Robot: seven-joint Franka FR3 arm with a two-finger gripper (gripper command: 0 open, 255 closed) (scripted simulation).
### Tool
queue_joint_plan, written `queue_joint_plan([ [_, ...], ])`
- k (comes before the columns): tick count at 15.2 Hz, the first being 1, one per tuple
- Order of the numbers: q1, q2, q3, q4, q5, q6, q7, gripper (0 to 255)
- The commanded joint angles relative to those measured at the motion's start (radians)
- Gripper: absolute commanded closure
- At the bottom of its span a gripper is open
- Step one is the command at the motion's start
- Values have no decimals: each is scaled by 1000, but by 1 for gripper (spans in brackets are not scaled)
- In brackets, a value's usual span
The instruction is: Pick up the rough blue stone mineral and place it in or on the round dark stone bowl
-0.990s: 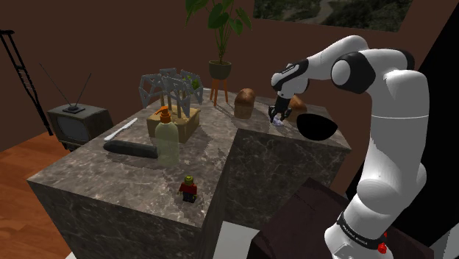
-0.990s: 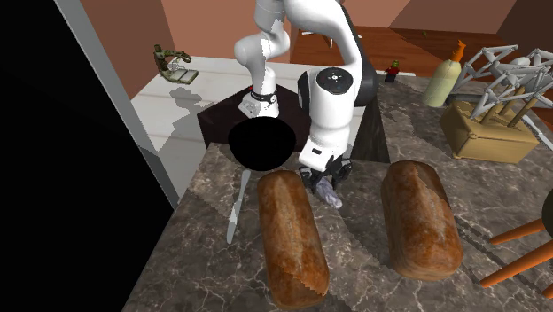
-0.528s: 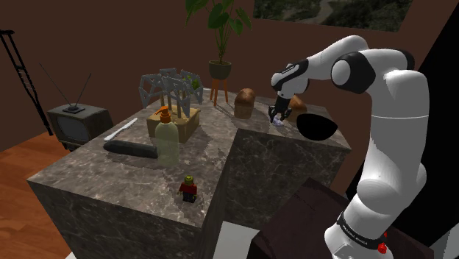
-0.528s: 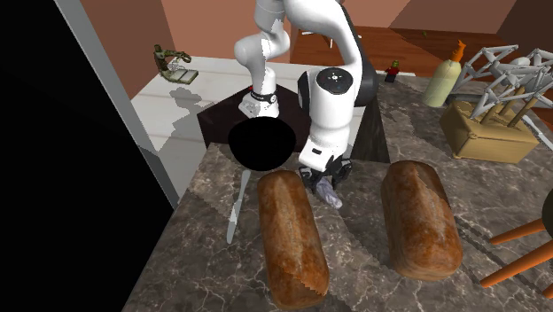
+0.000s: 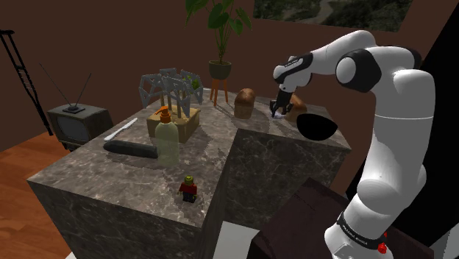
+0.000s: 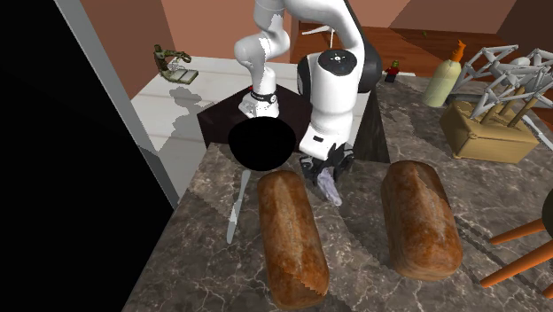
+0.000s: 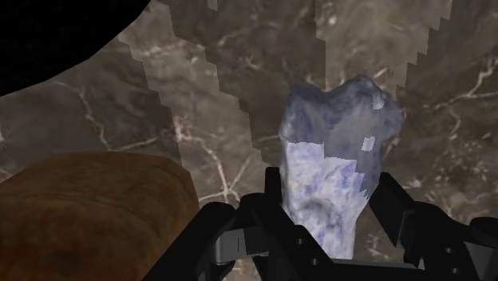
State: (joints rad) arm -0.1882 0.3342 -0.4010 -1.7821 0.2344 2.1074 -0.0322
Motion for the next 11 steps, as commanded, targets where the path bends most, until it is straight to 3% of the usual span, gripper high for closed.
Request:
queue_joint_plan([
  [1,3,-10,-2,14,-7,-23,8,255],
  [11,6,-51,-11,95,-34,-140,31,255],
])
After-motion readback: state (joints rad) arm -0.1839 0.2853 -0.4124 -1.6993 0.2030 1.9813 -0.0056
